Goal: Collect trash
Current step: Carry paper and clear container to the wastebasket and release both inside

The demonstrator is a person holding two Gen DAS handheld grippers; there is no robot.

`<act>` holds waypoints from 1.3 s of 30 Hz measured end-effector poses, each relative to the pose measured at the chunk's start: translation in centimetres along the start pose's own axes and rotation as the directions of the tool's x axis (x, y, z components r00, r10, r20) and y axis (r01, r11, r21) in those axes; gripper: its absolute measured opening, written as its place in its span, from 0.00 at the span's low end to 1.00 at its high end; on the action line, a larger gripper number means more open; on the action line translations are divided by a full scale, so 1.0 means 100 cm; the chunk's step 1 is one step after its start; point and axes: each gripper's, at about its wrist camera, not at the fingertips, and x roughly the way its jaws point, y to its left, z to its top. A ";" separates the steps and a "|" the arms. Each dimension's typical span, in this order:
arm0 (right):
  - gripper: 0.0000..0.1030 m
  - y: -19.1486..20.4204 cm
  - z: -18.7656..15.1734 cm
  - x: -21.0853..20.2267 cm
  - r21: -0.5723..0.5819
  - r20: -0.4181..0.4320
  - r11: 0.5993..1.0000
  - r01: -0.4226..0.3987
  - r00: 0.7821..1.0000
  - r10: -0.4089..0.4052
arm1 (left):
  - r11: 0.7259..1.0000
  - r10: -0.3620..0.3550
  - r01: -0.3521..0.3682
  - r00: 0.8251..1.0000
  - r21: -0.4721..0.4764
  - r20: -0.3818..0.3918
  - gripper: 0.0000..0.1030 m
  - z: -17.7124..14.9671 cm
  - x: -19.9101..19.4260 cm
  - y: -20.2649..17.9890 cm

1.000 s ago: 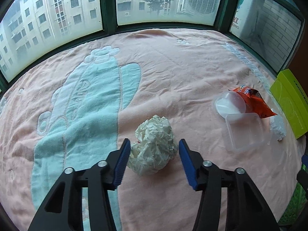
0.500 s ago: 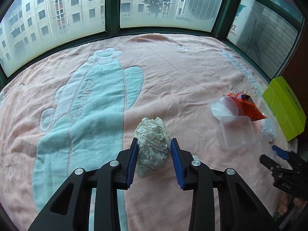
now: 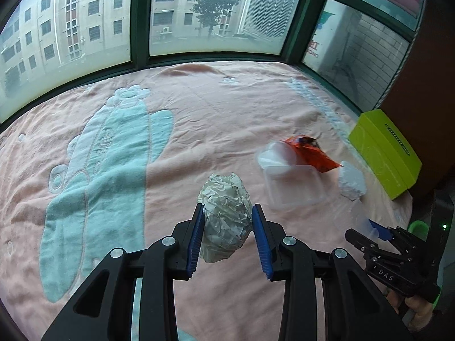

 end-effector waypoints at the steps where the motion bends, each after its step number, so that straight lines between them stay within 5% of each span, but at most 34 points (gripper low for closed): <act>1: 0.55 -0.001 -0.003 -0.007 0.008 0.008 1.000 -0.003 1.000 0.003 | 1.000 -0.009 0.009 1.000 0.005 0.002 0.32 -0.002 -0.004 -0.004; 18: 0.55 -0.049 -0.065 -0.121 0.197 0.089 0.978 0.060 0.993 -0.079 | 0.971 -0.200 0.196 0.980 0.138 0.016 0.32 -0.033 -0.053 -0.106; 39: 0.55 -0.146 -0.139 -0.211 0.423 0.118 0.880 0.214 0.950 -0.288 | 0.876 -0.379 0.376 0.924 0.300 -0.051 0.32 -0.064 -0.076 -0.236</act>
